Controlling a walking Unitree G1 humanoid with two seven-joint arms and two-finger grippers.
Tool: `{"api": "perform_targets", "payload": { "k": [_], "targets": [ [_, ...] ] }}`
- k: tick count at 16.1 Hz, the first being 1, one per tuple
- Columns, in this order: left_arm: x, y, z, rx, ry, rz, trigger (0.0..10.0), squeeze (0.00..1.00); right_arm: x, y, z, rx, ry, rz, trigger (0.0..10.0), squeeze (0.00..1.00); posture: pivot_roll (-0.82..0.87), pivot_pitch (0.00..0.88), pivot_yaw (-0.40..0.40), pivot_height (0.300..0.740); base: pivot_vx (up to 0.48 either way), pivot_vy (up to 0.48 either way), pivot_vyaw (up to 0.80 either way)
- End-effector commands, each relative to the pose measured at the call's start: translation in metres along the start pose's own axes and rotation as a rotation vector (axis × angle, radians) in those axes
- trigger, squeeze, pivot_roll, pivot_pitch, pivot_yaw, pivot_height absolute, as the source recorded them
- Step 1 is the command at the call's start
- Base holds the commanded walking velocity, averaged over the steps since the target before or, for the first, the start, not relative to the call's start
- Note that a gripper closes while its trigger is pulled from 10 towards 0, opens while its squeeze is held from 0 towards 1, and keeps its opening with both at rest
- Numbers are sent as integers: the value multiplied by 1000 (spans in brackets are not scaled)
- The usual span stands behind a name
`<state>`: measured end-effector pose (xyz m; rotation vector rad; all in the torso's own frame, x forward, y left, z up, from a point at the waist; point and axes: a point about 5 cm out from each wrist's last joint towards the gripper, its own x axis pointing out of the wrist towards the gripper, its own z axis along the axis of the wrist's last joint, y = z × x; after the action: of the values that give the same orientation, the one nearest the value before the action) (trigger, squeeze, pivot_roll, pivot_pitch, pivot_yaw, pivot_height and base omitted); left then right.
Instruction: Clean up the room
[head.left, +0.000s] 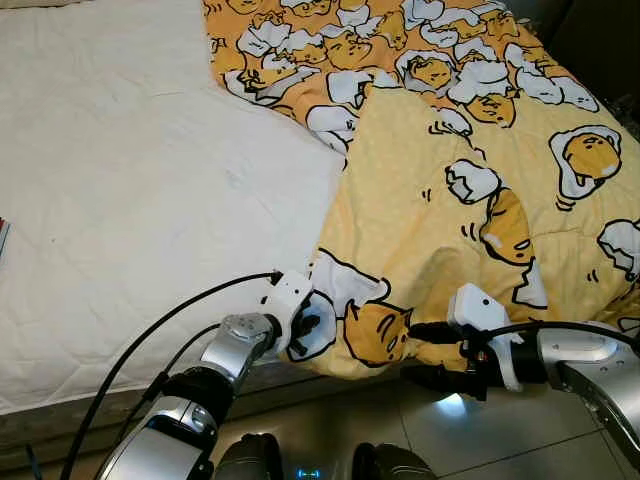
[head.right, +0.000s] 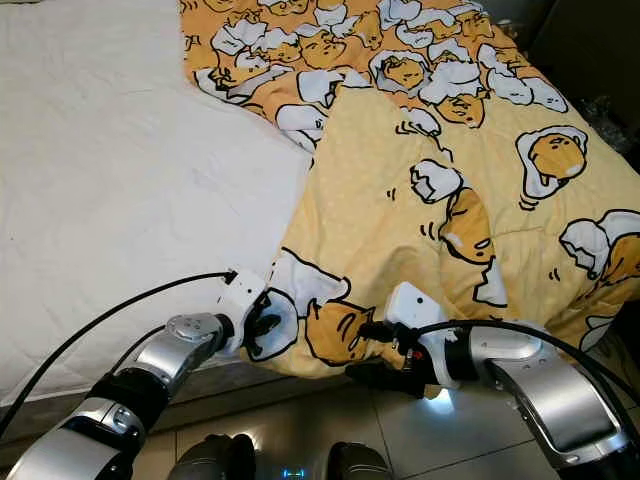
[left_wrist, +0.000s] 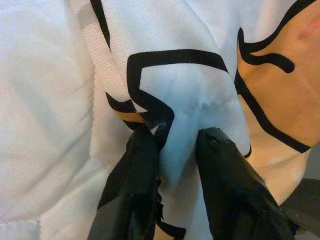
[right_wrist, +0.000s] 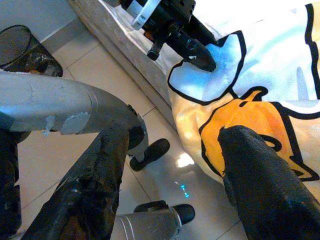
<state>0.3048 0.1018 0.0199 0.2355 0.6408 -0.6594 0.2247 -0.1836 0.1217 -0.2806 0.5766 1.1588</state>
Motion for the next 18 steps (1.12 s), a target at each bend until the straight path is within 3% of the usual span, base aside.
{"api": "perform_targets", "payload": {
  "k": [1,5,8,11,12,13,14,16,18],
  "targets": [
    [0,0,0,-5,-3,-5,0,0,2,2,0,-9,8,21,10000,0,-138,165,1,740,0,0,0],
    [-1,0,2,-17,-18,-17,0,0,2,2,0,-10,7,21,10000,0,-139,163,2,740,0,0,0],
    [-9,-2,-1,-5,-26,-92,0,0,1,3,-1,-6,8,21,10000,0,-140,163,11,740,0,0,0],
    [-44,-8,-22,105,53,-255,0,0,-2,5,-4,-1,16,17,10000,0,-140,163,25,740,0,0,0],
    [-77,-8,-36,99,86,-304,0,0,-4,6,-6,3,21,13,10000,0,-139,163,28,740,0,0,0],
    [-100,-10,-43,75,102,-329,0,0,-6,7,-7,7,24,11,10000,0,-135,165,23,740,0,0,0],
    [-106,-11,-45,67,106,-337,0,0,-6,7,-7,9,25,11,10000,0,-134,165,22,740,0,0,0],
    [-145,-24,-57,-5,155,-480,0,0,-6,9,-11,14,40,17,10000,0,-125,165,12,740,0,0,0],
    [-170,-41,-70,15,256,-614,0,0,-6,9,-11,11,48,26,10000,0,-120,161,6,740,0,0,0]
  ]
}}
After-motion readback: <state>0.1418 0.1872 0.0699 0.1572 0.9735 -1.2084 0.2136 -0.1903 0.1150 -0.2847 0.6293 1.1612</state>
